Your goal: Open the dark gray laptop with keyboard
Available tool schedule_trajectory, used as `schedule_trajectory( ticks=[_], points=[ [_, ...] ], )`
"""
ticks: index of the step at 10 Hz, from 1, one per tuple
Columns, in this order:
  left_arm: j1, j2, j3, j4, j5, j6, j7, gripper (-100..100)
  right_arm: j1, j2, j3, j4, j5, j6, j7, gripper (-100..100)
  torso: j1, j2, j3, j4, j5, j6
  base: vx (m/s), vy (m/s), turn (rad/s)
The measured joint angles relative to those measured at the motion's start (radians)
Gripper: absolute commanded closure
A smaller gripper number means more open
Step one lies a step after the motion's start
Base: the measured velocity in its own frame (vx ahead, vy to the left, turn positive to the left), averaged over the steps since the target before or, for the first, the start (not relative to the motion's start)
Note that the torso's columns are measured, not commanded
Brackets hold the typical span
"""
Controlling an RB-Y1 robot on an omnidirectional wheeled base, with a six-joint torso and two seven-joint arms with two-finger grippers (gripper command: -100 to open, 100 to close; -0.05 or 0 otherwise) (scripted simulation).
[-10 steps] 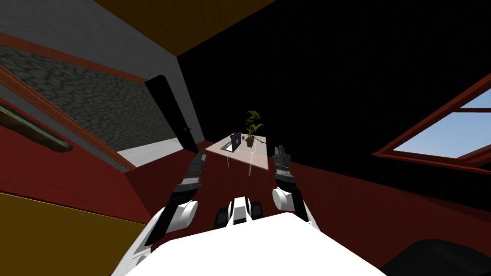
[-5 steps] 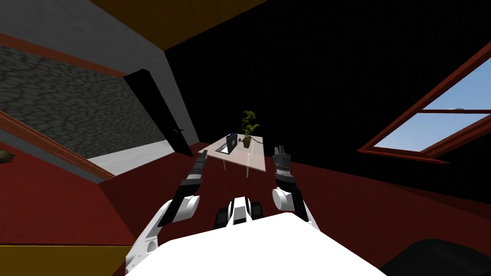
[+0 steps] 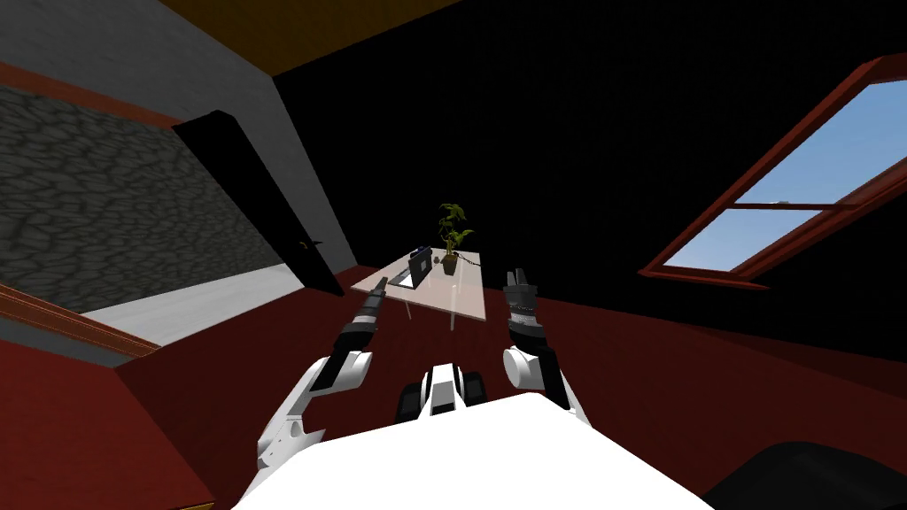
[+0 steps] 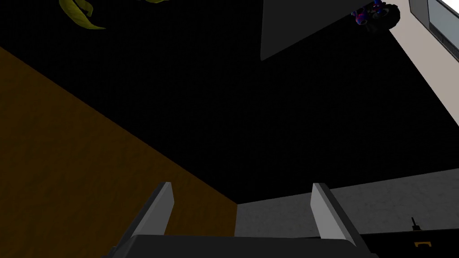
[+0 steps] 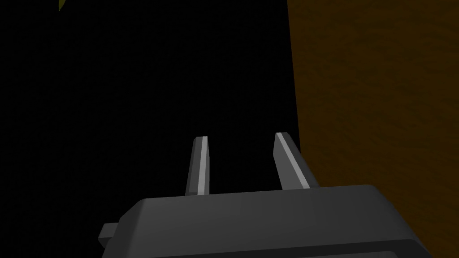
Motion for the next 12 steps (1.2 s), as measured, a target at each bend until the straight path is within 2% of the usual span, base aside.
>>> schedule_trajectory(
  ticks=[10, 12],
  points=[
    [-0.154, 0.087, 0.051, 0.188, -0.087, 0.175, -0.035, -100, 0.0, 0.0, 0.0, 0.0, 0.0, 0.0, 0.0, 0, -0.001, 0.0, 0.0, 0.0, 0.0, 0.0, 0.066, -0.027, -0.104],
    [-0.172, 0.105, 0.058, 0.208, -0.101, 0.21, -0.041, -100, 0.0, 0.0, 0.0, 0.0, 0.0, 0.0, 0.0, 0, 0.0, 0.0, 0.0, 0.0, 0.0, 0.0, 0.069, -0.022, -0.103]
  ],
)
